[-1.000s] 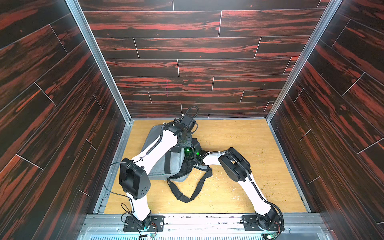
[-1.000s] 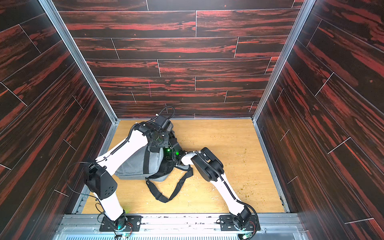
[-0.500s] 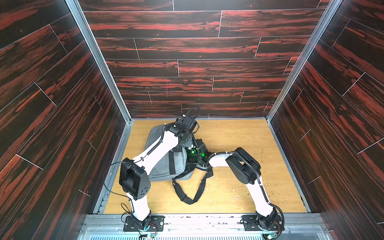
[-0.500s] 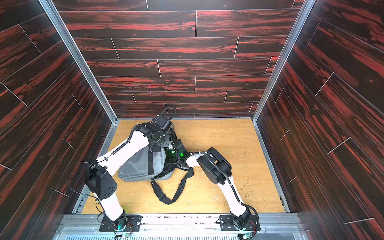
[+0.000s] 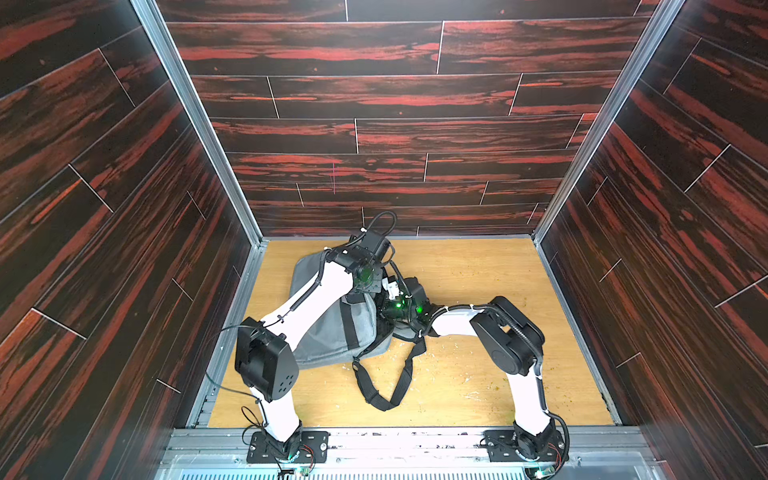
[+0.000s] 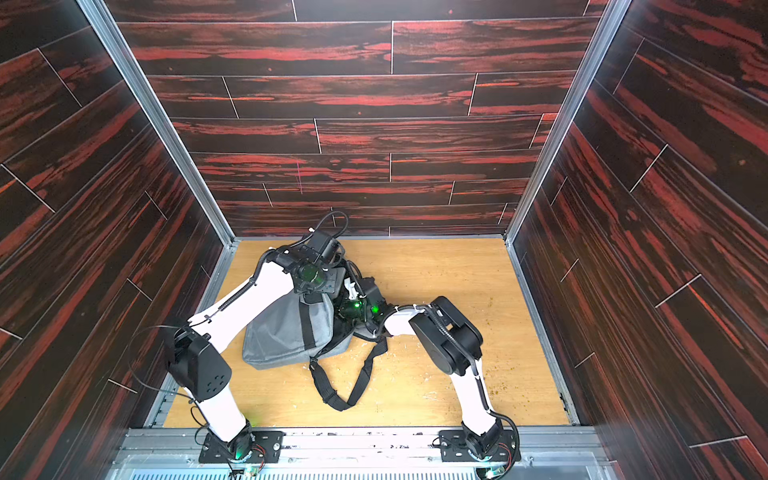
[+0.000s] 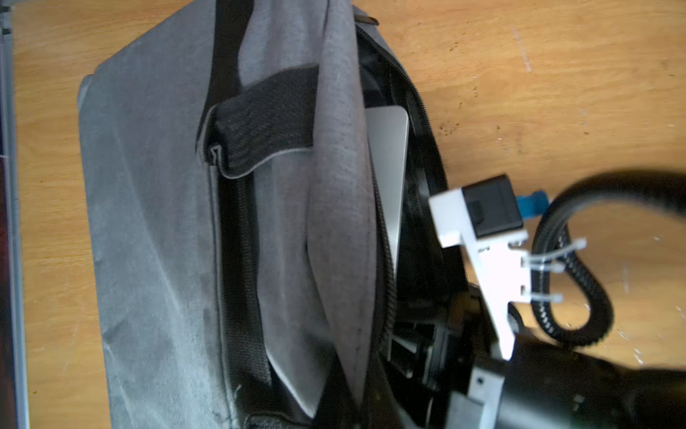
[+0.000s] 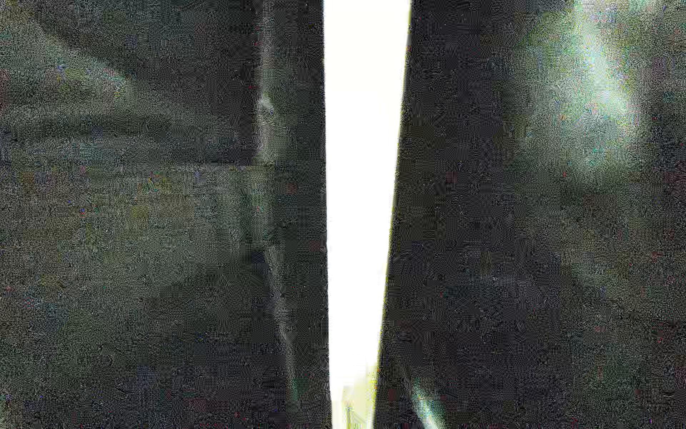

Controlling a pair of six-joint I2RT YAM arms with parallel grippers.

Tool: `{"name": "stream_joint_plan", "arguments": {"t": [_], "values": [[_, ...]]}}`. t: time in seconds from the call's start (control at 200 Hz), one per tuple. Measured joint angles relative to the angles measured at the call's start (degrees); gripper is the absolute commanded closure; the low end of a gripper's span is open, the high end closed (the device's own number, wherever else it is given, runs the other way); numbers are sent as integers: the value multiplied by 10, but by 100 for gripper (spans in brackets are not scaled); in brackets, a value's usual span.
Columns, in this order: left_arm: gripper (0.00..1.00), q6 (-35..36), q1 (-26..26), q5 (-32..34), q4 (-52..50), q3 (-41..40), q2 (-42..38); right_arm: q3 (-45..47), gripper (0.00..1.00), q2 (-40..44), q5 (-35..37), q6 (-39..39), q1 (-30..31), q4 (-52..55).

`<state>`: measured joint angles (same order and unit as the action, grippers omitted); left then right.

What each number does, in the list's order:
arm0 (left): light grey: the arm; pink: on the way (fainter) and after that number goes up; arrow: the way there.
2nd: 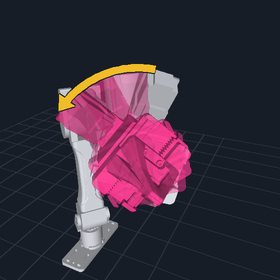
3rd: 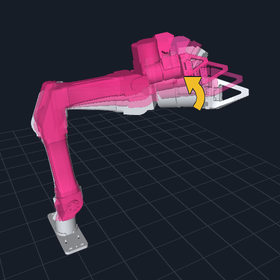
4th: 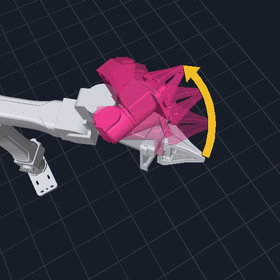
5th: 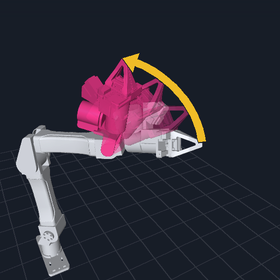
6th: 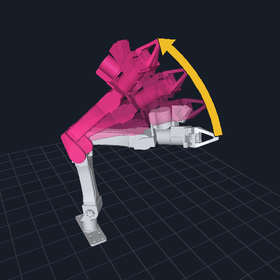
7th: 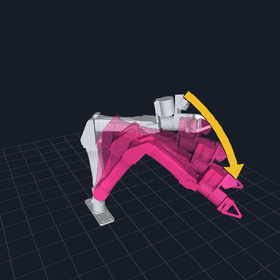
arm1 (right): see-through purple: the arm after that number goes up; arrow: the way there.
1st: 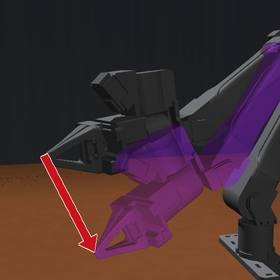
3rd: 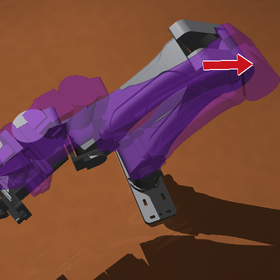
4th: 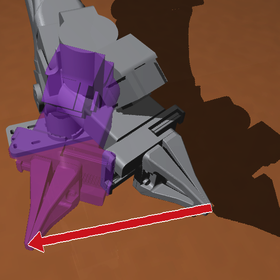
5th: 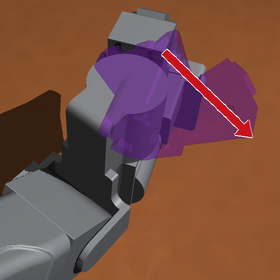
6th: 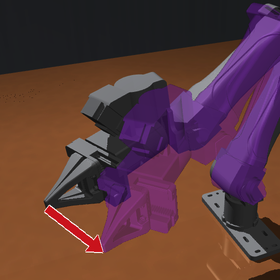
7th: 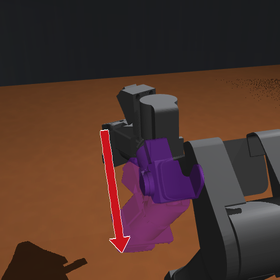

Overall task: Open the zippered laptop bag and take out the laptop
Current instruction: Take out the laptop from the zippered laptop bag.

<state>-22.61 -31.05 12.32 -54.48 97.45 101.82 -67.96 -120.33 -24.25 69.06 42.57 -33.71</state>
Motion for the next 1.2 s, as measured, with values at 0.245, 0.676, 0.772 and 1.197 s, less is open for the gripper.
{"name": "stream_joint_plan", "arguments": {"t": [0.245,0.676,0.772,1.197], "values": [[100,33,5,-62,6,-11,-3,0,100,17,-32,-27,-30,45],[100,51,11,-77,31,-62,-28,12,100,59,-79,-80,-71,117],[100,53,19,-73,31,-62,-28,36,100,85,-88,-91,-83,128],[100,75,38,-62,18,-62,-28,91,100,138,-187,-154,-185,170]]}}
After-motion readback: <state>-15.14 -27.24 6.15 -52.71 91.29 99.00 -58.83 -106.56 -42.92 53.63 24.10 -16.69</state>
